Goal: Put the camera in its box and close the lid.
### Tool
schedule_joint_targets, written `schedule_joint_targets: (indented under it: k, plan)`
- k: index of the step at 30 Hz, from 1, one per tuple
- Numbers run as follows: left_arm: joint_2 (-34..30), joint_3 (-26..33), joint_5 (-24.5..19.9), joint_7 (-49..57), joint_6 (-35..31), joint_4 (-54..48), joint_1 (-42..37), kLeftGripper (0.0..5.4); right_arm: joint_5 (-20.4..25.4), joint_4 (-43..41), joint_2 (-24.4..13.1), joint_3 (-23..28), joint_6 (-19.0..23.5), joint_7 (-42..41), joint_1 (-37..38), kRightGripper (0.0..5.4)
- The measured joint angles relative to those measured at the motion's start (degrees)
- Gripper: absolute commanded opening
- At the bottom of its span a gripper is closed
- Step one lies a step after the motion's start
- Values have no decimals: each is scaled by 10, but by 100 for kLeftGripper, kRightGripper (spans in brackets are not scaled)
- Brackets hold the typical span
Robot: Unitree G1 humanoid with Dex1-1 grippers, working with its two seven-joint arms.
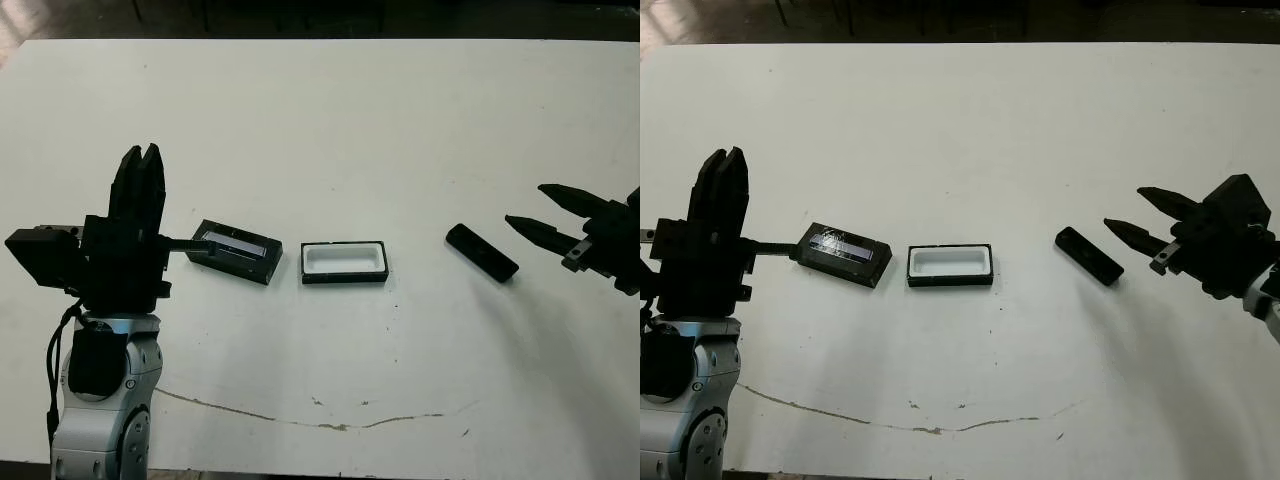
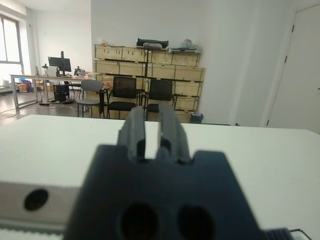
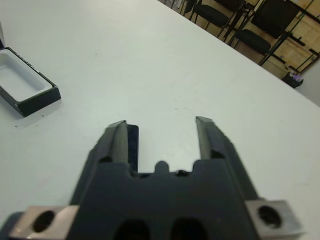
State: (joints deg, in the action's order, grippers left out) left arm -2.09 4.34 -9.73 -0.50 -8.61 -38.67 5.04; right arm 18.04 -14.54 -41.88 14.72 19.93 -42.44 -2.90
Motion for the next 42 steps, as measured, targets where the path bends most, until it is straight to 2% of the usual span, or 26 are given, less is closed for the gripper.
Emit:
schedule_joint_targets:
  k: [9, 11, 18, 42]
  plan:
    - [0, 1, 3, -1, 0, 0, 5, 0, 2, -11, 1, -25, 36, 8, 2, 506]
    - [0, 1, 4, -1, 0, 0, 6, 0, 2, -18, 2, -29, 47, 10, 2, 538]
    - [0, 1, 6, -1, 0, 0, 7, 0, 6, -52, 3, -43, 90, 19, 9, 538]
    - [-1, 3, 4, -6, 2, 1, 12, 0, 14, -71, 32, -56, 113, 39, 41, 538]
